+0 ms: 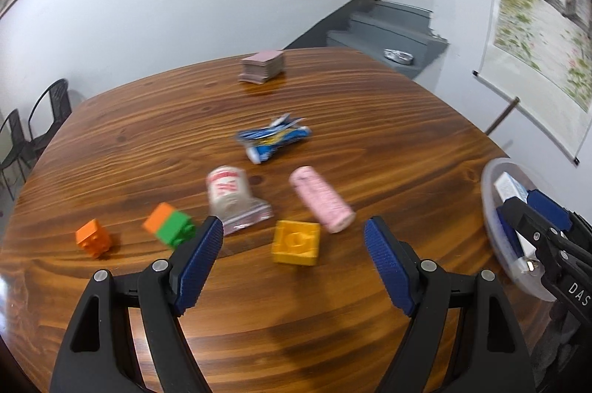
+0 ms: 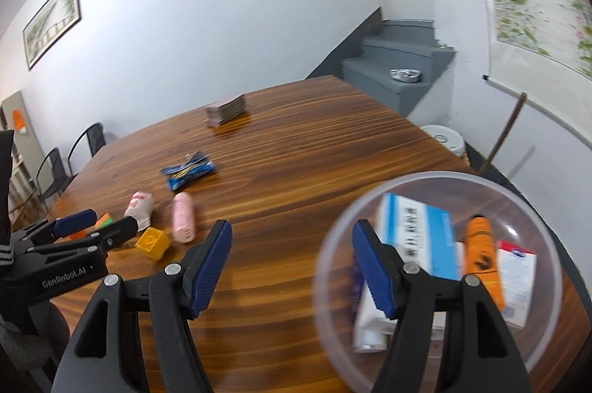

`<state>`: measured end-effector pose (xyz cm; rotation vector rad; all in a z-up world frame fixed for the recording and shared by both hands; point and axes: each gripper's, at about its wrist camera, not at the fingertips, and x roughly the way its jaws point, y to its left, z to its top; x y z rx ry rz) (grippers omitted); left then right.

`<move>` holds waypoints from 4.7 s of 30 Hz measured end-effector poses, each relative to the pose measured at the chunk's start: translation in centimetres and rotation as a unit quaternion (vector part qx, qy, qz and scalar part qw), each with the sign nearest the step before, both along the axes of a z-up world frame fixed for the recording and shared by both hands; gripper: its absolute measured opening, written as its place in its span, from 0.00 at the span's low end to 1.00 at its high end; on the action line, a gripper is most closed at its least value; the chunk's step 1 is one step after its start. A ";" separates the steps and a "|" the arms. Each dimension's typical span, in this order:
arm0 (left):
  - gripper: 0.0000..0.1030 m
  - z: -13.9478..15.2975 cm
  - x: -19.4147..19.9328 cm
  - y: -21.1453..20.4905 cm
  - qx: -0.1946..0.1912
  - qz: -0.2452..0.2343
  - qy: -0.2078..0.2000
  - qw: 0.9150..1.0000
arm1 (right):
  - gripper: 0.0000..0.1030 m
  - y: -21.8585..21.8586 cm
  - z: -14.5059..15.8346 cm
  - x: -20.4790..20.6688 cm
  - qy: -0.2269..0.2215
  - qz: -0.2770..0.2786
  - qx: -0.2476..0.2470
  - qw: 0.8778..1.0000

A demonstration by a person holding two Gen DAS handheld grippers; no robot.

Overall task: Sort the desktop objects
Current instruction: 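Grasp the orange Lego brick with the left gripper while the right grasps the pink roll, then carry the pink roll and orange brick over the clear bowl and open both grippers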

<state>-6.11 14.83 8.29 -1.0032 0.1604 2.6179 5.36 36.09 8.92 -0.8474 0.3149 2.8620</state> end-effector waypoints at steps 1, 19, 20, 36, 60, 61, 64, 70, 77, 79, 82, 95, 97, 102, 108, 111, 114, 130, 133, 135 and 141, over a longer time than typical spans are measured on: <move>0.80 0.0 -0.2 -0.6 0.002 0.005 -0.001 1.000 | 0.70 -0.4 -0.1 -0.3 -0.004 0.007 -0.001 1.000; 0.80 -2.1 -4.8 -14.1 0.012 0.163 -0.027 0.986 | 0.70 -7.3 -1.1 -5.3 -0.051 0.097 0.013 0.994; 0.80 -2.4 -5.0 -14.6 0.011 0.171 -0.030 0.985 | 0.70 -7.6 -1.2 -5.7 -0.053 0.101 0.015 0.993; 0.77 -6.2 -9.7 -17.0 -0.001 0.210 -0.069 0.975 | 0.70 -10.0 -2.4 -10.1 -0.084 0.141 0.025 0.986; 0.38 -2.1 -6.0 -14.2 0.060 0.134 -0.030 0.989 | 0.38 -10.7 -5.8 -16.0 -0.146 0.151 0.033 0.977; 0.38 -1.8 -5.6 -13.9 0.066 0.128 -0.029 0.989 | 0.35 -10.9 -5.9 -15.9 -0.147 0.152 0.040 0.977; 0.38 -1.1 -4.5 -13.1 0.086 0.112 -0.026 0.990 | 0.30 -11.0 -5.9 -15.7 -0.147 0.149 0.047 0.977; 0.38 -0.7 -2.9 -10.8 0.093 0.078 -0.019 0.992 | 0.30 -10.7 -5.9 -15.1 -0.147 0.133 0.043 0.979; 0.38 -1.1 -2.2 -8.9 0.084 0.053 -0.024 0.995 | 0.30 -9.8 -4.3 -13.1 -0.122 0.111 0.043 0.985; 0.38 -1.1 -2.1 -8.7 0.084 0.049 -0.024 0.995 | 0.30 -9.2 -3.4 -12.2 -0.108 0.101 0.040 0.988; 0.38 -1.2 -2.1 -8.5 0.084 0.049 -0.026 0.995 | 0.30 -8.1 -2.3 -10.9 -0.093 0.086 0.031 0.991; 0.38 -1.3 -0.9 -6.4 0.077 0.019 -0.026 0.997 | 0.30 -3.0 1.7 -3.3 -0.023 -0.006 0.029 0.999; 0.38 -1.3 -0.7 -5.9 0.075 0.013 -0.025 0.997 | 0.30 -1.8 2.3 -2.2 -0.018 -0.025 0.035 0.999; 0.38 -1.1 0.0 -4.9 0.080 -0.002 -0.024 0.997 | 0.30 1.4 2.9 0.1 -0.019 -0.074 0.053 0.996; 0.38 -0.5 0.9 -3.9 0.088 -0.012 -0.020 0.996 | 0.30 4.6 1.9 2.0 -0.042 -0.118 0.059 0.990; 0.38 -0.3 1.3 -3.2 0.087 -0.017 -0.017 0.996 | 0.30 6.1 1.0 2.4 -0.059 -0.133 0.057 0.988; 0.38 -0.2 1.7 -2.4 0.085 -0.021 -0.017 0.996 | 0.30 7.5 0.0 2.4 -0.076 -0.146 0.056 0.985; 0.38 0.4 3.0 2.3 0.072 -0.055 -0.015 0.996 | 0.33 9.9 -1.5 4.5 -0.069 -0.120 0.003 0.990; 0.38 0.6 3.1 3.5 0.071 -0.067 -0.015 0.995 | 0.43 10.0 -1.1 4.9 -0.058 -0.117 0.000 0.991; 0.38 0.8 3.3 4.5 0.069 -0.078 -0.015 0.994 | 0.46 10.4 -1.0 5.4 -0.049 -0.117 -0.007 0.992; 0.38 1.2 3.9 7.8 0.071 -0.113 -0.022 0.991 | 0.48 11.2 -1.2 5.7 -0.041 -0.109 -0.022 0.993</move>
